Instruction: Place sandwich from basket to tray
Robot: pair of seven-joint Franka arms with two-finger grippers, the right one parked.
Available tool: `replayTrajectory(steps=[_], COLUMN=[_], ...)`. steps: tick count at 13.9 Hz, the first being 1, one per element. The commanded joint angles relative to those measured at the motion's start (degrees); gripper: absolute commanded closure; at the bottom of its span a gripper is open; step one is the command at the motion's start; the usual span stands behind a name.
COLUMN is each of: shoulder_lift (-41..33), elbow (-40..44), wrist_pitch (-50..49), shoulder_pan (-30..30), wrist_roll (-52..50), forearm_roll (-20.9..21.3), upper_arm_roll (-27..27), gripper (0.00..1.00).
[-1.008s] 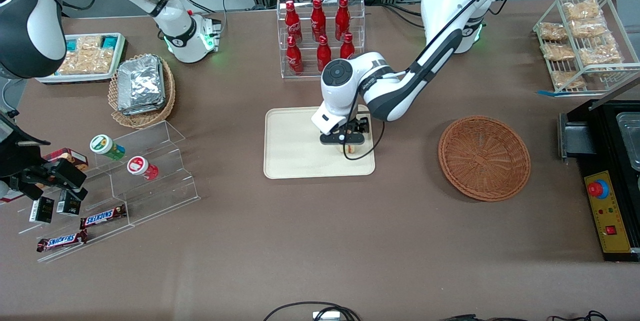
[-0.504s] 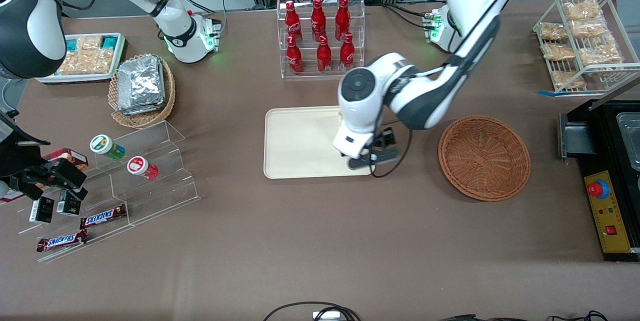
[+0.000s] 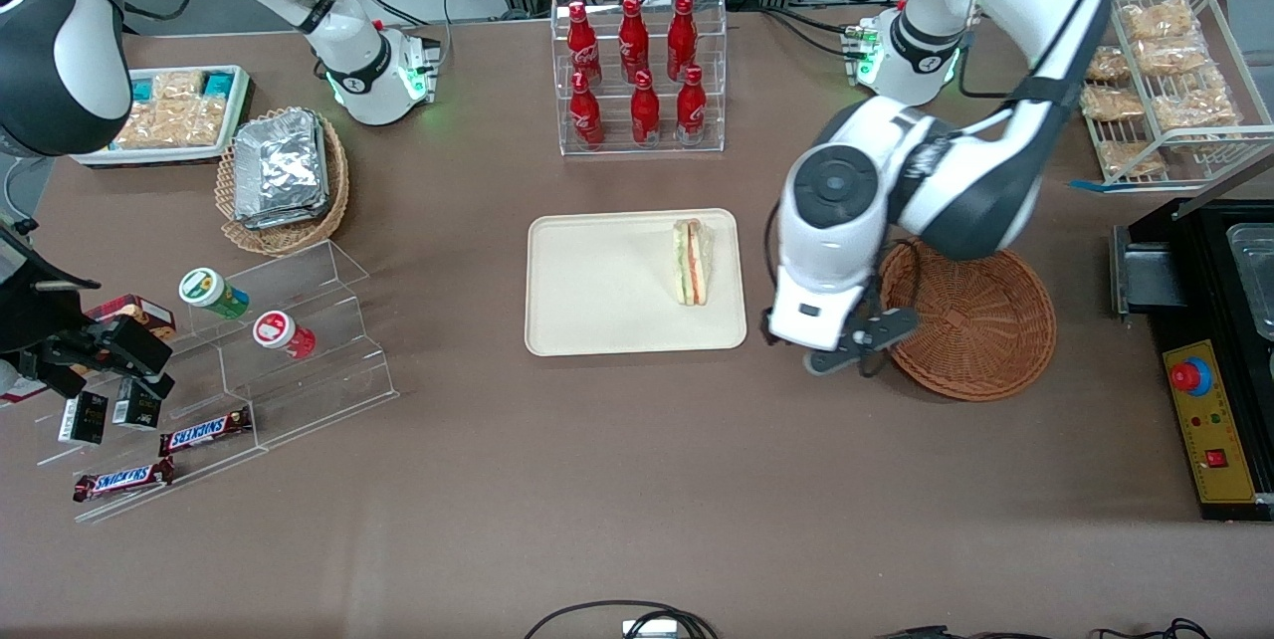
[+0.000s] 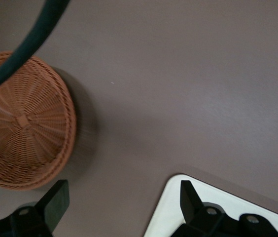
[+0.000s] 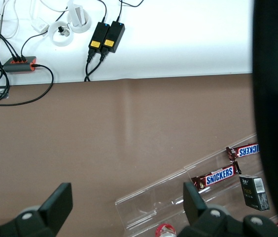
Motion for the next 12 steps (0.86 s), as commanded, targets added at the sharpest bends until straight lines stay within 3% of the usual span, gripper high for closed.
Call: replayTrajectory(steps=[1, 6, 12], shoulder_lift=[-4.0, -13.58, -22.19], elbow=[-0.59, -0.94, -2.69], wrist_pitch=[-2.0, -9.81, -19.31], shoulder_pan=[3.68, 3.52, 4.13], wrist_roll=[7.05, 29.71, 52.31], forearm_roll=[-4.56, -15.46, -19.25], upper_arm_roll=[-0.03, 13.05, 22.64], gripper=[0.01, 0.01, 0.01])
